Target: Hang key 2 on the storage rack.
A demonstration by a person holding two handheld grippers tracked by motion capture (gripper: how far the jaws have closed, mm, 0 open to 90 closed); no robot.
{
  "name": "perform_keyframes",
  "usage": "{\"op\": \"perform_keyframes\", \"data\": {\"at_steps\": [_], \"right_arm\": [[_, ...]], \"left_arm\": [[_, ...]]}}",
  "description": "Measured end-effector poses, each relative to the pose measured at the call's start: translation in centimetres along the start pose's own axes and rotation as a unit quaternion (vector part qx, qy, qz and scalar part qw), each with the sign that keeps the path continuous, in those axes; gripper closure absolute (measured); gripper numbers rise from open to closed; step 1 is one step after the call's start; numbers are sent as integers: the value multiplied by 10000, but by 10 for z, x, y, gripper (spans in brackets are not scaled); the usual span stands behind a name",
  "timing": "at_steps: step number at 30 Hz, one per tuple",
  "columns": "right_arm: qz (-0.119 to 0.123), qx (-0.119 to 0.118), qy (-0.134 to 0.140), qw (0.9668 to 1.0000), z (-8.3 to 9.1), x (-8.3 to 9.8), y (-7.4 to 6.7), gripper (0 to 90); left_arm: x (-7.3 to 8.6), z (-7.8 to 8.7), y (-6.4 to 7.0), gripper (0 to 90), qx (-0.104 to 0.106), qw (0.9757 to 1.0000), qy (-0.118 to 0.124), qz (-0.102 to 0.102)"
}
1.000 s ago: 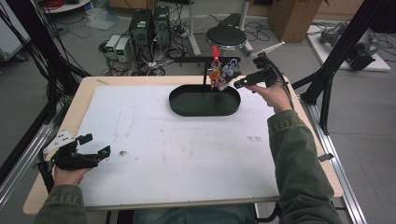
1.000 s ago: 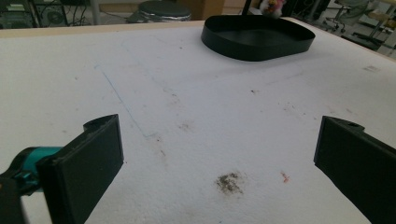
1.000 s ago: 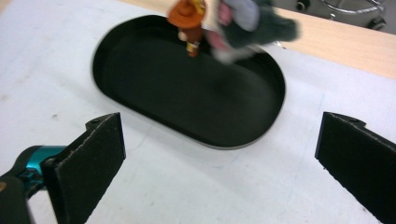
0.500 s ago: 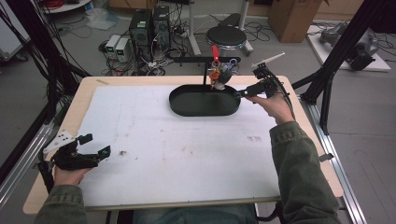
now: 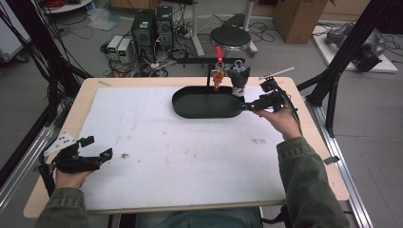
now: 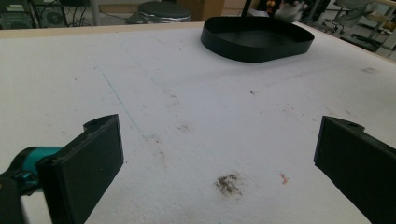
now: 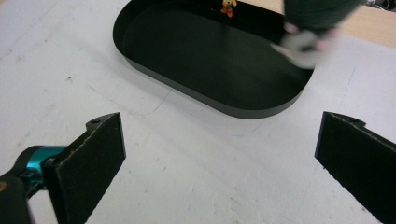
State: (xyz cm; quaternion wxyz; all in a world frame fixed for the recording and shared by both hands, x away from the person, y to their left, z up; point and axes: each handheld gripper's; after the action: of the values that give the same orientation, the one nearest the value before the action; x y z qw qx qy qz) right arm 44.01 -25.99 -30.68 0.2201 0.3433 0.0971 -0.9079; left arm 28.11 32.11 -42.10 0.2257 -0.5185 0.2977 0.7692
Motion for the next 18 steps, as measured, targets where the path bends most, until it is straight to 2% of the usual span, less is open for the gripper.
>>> {"op": "perform_keyframes", "data": {"at_steps": [7, 14, 18], "right_arm": [[-70, 0, 104, 9999, 1, 17, 3, 7], [-169, -3, 459, 9988, 6, 31, 7, 7], [-237, -15, 524, 9983, 7, 39, 9, 7]], "left_arm": [[0, 0, 0, 18, -1, 10000, -11, -1], [0, 0, 1, 18, 5, 10000, -10, -3], [0, 0, 1, 18, 1, 10000, -24, -2]]}}
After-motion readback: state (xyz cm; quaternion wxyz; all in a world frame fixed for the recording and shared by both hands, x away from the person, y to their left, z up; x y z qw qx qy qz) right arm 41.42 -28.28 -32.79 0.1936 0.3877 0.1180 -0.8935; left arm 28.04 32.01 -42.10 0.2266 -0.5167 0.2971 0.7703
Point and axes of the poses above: each handheld gripper's, and its own axes: z roughly backward along the jaws, x roughly out of its underside, y roughly to its right, and after that the axes turned 10 degrees about x, right-handed
